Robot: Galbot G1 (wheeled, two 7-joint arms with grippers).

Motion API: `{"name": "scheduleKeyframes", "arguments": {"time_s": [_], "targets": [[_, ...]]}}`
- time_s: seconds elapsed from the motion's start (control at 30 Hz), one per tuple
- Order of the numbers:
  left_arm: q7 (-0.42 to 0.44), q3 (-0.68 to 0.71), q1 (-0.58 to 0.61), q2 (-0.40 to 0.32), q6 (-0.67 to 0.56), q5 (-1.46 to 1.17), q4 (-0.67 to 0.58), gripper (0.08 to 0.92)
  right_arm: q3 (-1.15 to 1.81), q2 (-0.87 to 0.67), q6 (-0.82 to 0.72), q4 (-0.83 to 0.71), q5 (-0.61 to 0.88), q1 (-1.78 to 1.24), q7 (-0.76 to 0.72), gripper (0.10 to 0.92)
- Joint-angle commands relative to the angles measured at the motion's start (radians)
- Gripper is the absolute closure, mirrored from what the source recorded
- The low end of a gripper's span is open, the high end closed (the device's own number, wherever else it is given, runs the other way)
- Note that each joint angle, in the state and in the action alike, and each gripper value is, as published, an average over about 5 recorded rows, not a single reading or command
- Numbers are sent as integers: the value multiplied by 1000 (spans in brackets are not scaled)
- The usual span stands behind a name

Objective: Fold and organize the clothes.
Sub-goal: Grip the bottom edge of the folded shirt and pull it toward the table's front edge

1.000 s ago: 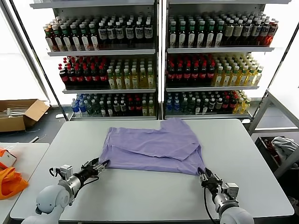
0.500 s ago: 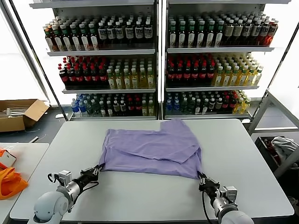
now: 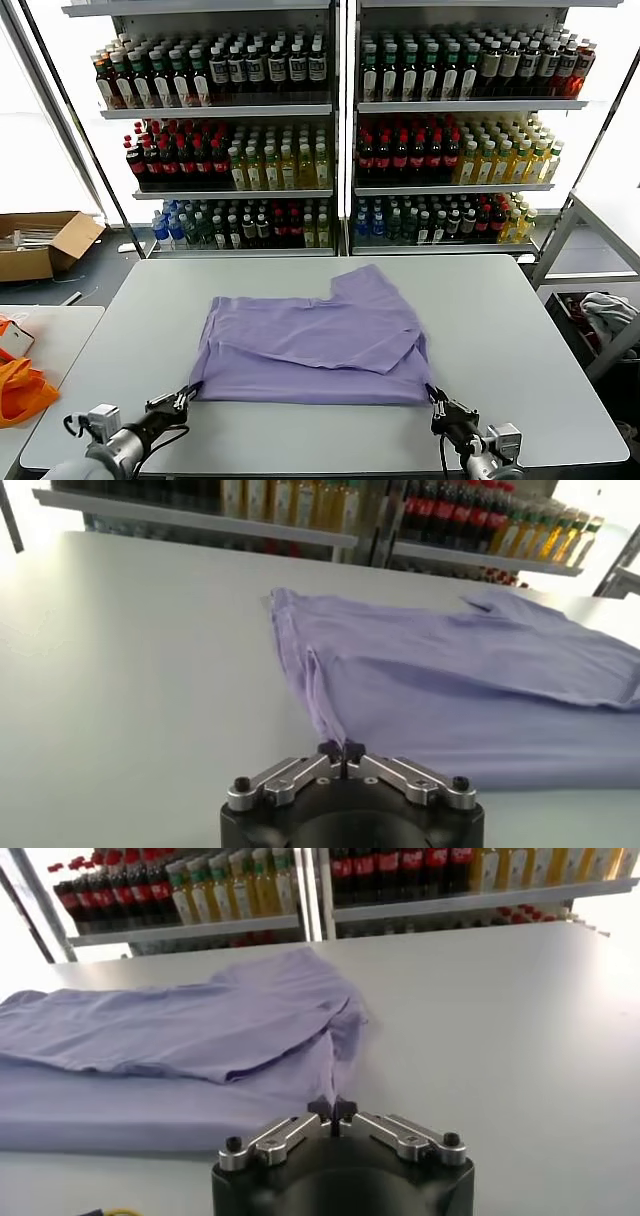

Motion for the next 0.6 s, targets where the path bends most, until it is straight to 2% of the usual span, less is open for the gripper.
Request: {"name": "scheduleKeyframes", "arguments": {"time_s": [0.03, 0.17, 0.27, 0.6], "targets": [[-2, -137, 188, -17, -3, -9, -139, 913, 34, -5, -16, 70, -28, -119, -32, 901], [-9, -150, 222, -29, -2, -4, -178, 913, 33, 0, -20, 68, -23, -104, -40, 865], [-15, -157, 232, -37, -1, 4, -203, 893, 43, -7, -16, 69, -11, -88, -52, 784], [-34, -219, 211, -25, -2, -2, -271, 618, 154, -46, -18, 6, 109, 106, -133, 498]]}}
